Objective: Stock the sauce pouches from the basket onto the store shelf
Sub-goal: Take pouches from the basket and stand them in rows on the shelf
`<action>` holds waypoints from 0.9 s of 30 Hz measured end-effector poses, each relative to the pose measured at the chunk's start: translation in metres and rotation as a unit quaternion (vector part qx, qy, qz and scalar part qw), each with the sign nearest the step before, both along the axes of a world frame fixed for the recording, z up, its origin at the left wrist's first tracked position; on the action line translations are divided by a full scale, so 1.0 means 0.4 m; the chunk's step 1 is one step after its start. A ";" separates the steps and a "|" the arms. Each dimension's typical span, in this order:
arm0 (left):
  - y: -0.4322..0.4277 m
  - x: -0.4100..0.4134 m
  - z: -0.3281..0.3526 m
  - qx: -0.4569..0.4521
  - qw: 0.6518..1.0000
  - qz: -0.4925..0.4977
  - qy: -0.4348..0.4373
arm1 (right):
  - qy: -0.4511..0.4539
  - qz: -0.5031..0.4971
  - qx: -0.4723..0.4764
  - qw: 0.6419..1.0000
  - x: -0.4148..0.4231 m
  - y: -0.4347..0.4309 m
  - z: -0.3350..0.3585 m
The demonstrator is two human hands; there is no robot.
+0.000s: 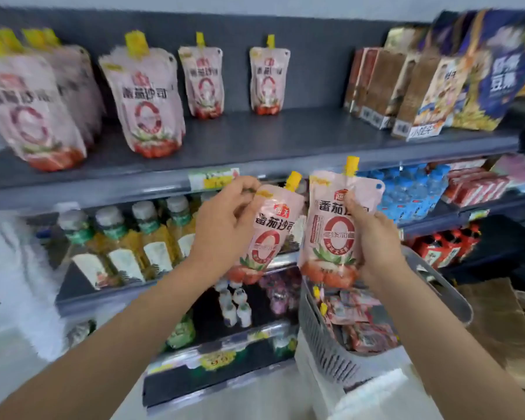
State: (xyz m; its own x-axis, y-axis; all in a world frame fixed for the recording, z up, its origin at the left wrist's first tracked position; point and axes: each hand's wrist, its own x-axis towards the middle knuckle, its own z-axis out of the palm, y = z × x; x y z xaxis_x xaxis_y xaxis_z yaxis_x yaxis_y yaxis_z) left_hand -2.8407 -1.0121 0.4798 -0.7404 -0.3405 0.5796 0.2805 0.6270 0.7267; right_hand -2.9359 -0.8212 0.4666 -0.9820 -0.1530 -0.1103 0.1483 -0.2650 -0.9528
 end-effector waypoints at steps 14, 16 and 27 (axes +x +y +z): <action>-0.132 -0.078 0.281 0.247 0.956 0.075 0.138 | 0.100 0.163 -0.068 0.979 -0.062 -0.220 0.257; -0.148 -0.140 0.300 0.254 0.953 0.087 0.143 | 0.107 0.168 -0.074 0.977 -0.111 -0.238 0.278; -0.275 -0.465 0.317 0.297 0.922 0.214 0.125 | 0.117 0.201 -0.083 0.969 -0.386 -0.314 0.330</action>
State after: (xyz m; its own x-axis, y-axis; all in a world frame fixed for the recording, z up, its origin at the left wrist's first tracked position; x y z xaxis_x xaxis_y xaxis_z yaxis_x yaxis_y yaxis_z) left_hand -3.0265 -1.1223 0.6066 -0.3324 -0.8830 0.3315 0.3054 0.2318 0.9236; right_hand -3.0903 -0.9466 0.5987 -0.8344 -0.5250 0.1679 0.0559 -0.3836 -0.9218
